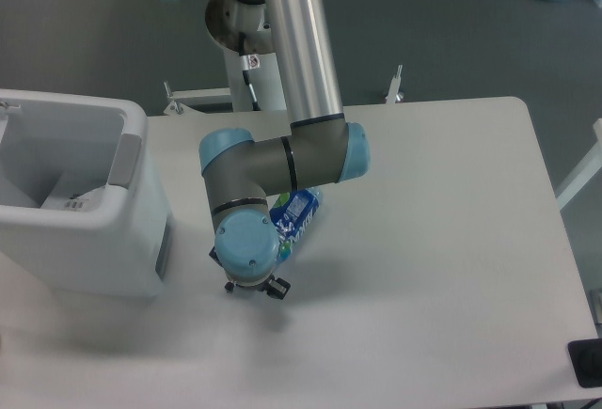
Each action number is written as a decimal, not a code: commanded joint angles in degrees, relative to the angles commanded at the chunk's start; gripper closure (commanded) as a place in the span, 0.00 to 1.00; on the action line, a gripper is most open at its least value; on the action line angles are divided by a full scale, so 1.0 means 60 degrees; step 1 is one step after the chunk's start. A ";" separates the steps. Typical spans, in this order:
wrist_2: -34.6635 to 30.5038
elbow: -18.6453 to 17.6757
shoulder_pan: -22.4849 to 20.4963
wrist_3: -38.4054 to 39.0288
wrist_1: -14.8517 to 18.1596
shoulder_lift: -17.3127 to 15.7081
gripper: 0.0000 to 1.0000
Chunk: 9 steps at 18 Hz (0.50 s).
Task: Place the trash in the trash can
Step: 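Rotate the gripper and close it around the water bottle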
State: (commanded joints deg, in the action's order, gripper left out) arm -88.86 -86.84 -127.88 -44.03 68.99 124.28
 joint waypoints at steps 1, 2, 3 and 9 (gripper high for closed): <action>0.0015 0.0015 0.0000 0.0000 -0.0015 -0.0073 0.81; 0.0058 0.0073 -0.0015 -0.0029 -0.0029 -0.0175 0.82; 0.0146 0.0160 -0.0073 -0.0029 -0.0029 -0.0321 0.83; 0.1637 0.1901 -0.0600 0.0175 -0.0088 -0.0688 0.85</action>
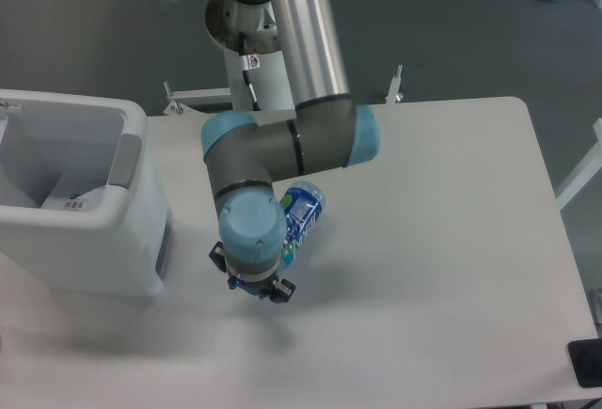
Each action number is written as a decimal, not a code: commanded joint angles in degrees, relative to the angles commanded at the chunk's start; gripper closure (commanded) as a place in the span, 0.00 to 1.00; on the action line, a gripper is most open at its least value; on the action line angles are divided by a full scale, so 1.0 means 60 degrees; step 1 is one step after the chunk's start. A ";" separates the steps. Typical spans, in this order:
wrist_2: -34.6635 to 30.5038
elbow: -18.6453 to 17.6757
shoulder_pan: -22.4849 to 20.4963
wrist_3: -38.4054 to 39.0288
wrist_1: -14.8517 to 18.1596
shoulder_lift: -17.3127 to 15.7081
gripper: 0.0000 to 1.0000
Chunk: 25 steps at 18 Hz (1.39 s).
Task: Place the trash in the trash can
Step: 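Rotate the gripper and close it around the water bottle, then lift the bottle and carry it over the trash bin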
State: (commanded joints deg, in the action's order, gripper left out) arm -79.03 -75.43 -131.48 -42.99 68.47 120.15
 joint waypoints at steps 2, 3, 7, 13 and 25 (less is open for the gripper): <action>0.0848 0.0529 -0.0205 0.0206 -0.0015 -0.0263 0.85; 0.1288 0.0690 -0.0308 0.0264 -0.0029 -0.0438 0.85; 0.2535 0.0838 -0.0484 0.0893 -0.1080 -0.1215 0.85; 0.4396 0.0985 -0.0792 0.1656 -0.2080 -0.1831 0.85; 0.8233 -0.0024 -0.0076 0.1598 -0.2095 -0.3339 0.85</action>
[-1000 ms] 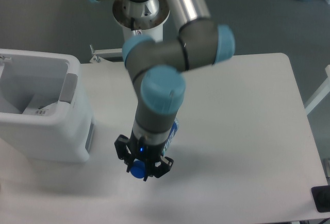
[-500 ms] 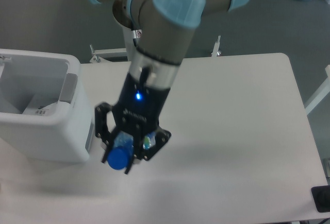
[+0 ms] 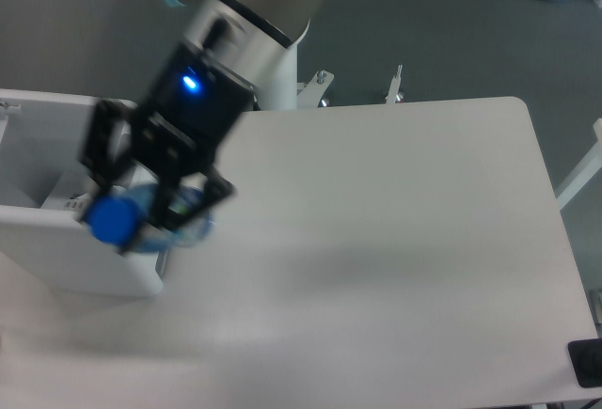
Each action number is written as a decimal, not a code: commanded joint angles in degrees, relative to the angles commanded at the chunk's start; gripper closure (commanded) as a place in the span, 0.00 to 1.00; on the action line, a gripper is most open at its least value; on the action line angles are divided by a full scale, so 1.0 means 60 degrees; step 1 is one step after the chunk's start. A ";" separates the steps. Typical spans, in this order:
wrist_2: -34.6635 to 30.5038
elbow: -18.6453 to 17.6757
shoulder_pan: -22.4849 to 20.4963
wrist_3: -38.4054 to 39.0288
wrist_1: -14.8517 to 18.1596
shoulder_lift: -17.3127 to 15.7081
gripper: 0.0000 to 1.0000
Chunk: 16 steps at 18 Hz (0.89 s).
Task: Place the trash in the trash can
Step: 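Lift the bottle and carry it over the trash bin, then lower the bottle into the bin and open the gripper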
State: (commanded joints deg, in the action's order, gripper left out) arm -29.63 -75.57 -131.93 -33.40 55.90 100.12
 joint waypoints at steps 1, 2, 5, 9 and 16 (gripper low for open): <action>0.0075 -0.0147 0.0074 -0.0015 0.0000 -0.0263 0.85; 0.0076 -0.0236 0.0118 -0.0029 0.0000 -0.0382 0.85; 0.0120 -0.0281 0.0440 -0.0044 0.0000 -0.0412 0.84; 0.0120 -0.0719 0.0733 -0.0293 -0.0234 -0.0324 0.81; 0.0105 -0.1364 0.1012 -0.0776 -0.0308 -0.0368 0.30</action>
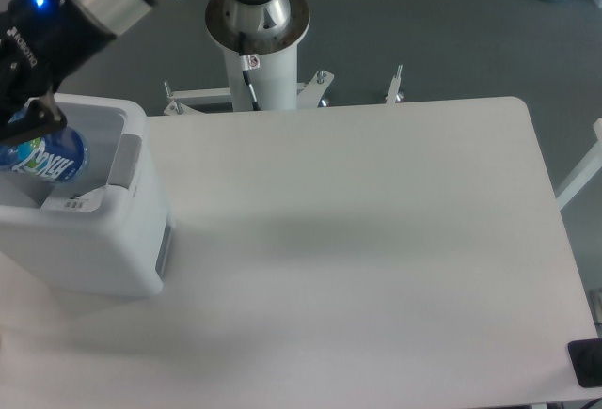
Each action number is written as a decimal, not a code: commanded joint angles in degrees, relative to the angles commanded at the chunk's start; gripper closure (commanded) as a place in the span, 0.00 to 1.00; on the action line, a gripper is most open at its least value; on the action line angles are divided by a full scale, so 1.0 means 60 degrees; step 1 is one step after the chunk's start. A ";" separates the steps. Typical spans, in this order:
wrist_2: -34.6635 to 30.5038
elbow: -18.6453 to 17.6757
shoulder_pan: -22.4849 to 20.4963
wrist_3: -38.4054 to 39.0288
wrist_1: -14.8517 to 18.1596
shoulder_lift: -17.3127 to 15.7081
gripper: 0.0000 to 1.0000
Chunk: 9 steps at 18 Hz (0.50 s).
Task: Place the trash in the trash can
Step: 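Lower the bottle into the bin and open the gripper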
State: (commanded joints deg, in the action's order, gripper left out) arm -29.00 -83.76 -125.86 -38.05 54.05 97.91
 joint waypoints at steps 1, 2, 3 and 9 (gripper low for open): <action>0.0000 -0.0044 0.0000 -0.0030 0.0000 -0.0029 0.00; 0.0000 -0.0088 0.0029 -0.0016 0.0000 -0.0044 0.00; 0.0000 -0.0088 0.0029 -0.0016 0.0000 -0.0044 0.00; -0.0058 -0.0074 -0.0175 0.0013 0.0015 -0.0088 0.00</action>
State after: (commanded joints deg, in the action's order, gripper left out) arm -29.35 -84.20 -126.91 -37.97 54.14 97.38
